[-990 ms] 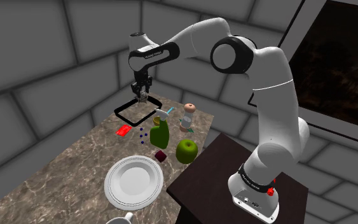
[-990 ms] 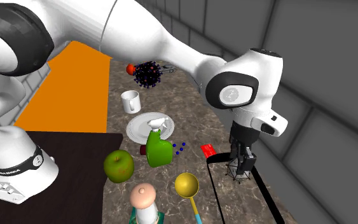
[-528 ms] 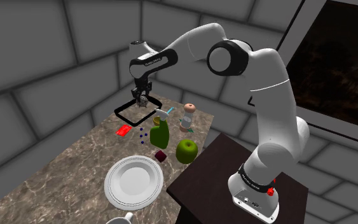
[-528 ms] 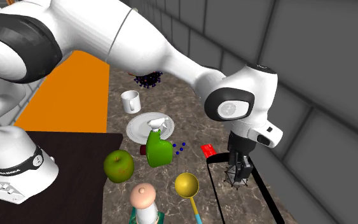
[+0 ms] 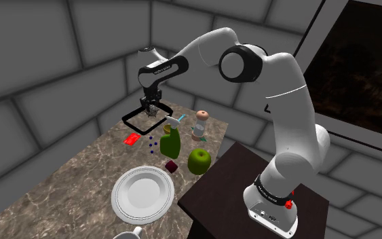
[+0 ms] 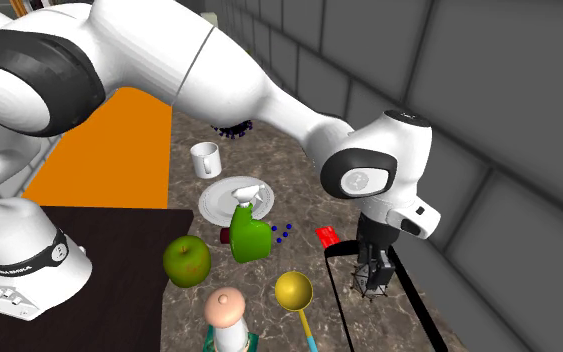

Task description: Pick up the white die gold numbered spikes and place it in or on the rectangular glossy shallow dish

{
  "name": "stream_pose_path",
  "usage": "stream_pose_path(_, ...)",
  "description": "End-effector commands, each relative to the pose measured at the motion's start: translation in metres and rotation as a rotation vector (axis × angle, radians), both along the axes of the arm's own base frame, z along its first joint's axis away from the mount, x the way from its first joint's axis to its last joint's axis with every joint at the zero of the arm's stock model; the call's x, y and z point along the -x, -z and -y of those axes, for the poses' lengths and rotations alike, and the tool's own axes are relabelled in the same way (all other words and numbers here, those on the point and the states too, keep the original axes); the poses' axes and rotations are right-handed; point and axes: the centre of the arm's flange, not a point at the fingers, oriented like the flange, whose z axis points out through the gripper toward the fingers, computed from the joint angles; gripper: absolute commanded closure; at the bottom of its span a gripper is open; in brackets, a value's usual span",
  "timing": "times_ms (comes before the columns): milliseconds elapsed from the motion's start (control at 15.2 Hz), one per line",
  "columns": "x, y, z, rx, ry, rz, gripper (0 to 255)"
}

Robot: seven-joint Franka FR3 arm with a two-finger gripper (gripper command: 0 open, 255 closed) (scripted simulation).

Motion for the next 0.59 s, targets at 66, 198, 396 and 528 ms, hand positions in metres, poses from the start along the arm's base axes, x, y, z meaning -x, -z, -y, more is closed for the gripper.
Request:
stream_pose_path(66,0.0,0.0,0.0,0.0,0.0,0.0,0)
stream_pose_path(198,0.0,0.0,0.0,0.0,0.0,0.0,0)
stream_pose_path(396,0.0,0.0,0.0,0.0,0.0,0.0,0)
stream_pose_path(528,0.0,-0.026,-0.003,0.0,0.0,0.0,0)
